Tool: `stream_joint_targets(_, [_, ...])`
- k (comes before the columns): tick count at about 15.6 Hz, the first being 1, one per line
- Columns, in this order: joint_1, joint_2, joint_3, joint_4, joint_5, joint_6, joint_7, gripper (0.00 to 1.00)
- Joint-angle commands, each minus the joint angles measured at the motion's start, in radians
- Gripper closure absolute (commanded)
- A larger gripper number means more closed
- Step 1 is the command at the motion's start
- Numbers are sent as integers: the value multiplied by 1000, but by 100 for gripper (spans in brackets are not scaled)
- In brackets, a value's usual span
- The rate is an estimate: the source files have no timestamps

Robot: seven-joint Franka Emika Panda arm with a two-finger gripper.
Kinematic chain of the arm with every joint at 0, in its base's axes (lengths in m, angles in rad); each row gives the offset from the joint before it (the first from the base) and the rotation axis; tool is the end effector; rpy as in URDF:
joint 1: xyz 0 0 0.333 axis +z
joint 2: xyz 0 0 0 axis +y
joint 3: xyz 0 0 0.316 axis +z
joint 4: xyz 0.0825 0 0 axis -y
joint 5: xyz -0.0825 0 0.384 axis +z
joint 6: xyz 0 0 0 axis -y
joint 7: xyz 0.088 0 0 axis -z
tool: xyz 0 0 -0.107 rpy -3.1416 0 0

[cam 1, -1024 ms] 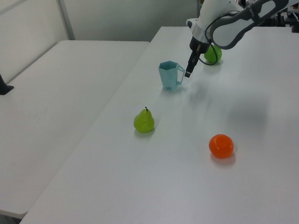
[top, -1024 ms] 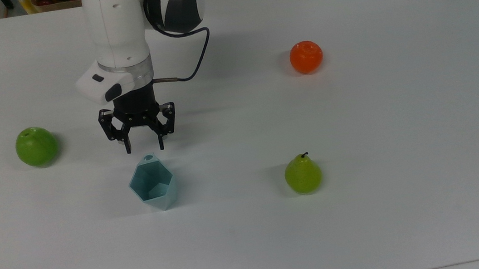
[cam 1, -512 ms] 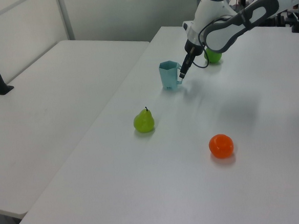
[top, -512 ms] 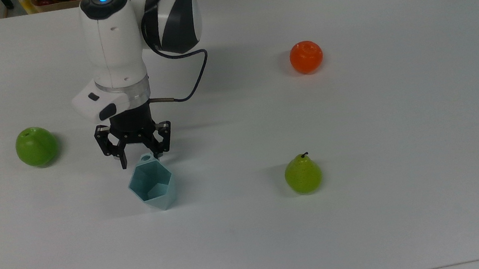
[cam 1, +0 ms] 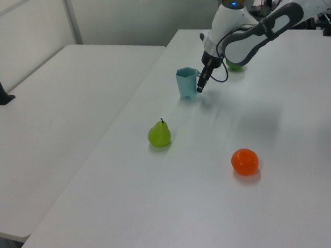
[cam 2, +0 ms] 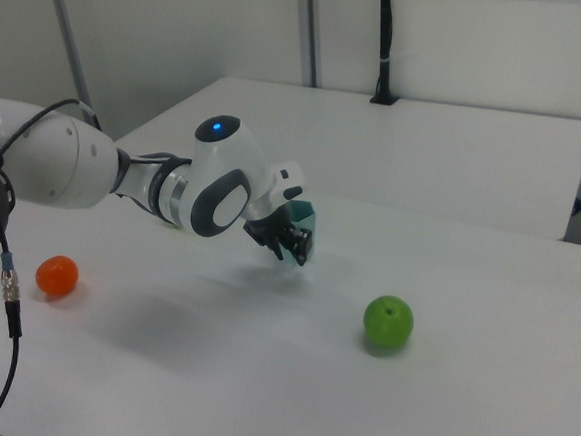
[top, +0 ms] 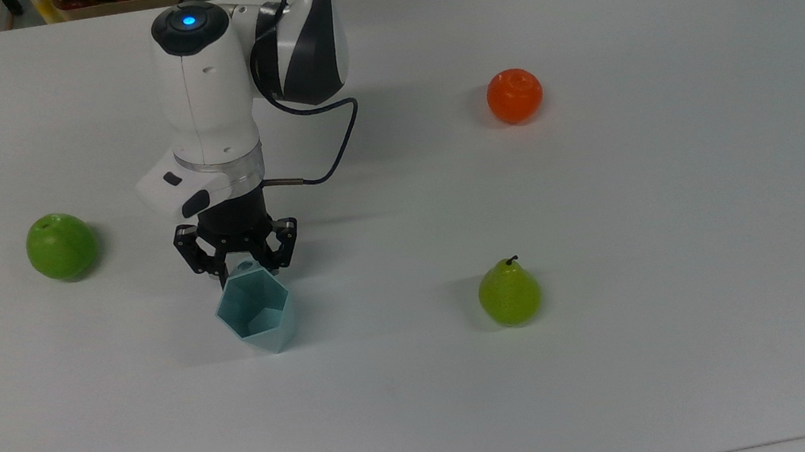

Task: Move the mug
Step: 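Close the gripper on the rim of the light-blue mug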

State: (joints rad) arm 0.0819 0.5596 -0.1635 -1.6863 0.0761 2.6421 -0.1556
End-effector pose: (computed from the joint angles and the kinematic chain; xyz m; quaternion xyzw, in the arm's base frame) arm 0.7102 -0.0436 0.3211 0.9791 0.0279 0.1977 0.0390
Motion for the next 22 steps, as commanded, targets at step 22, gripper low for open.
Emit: stream_joint_targets(22, [12, -216, 25, -59, 2, -124, 19, 98])
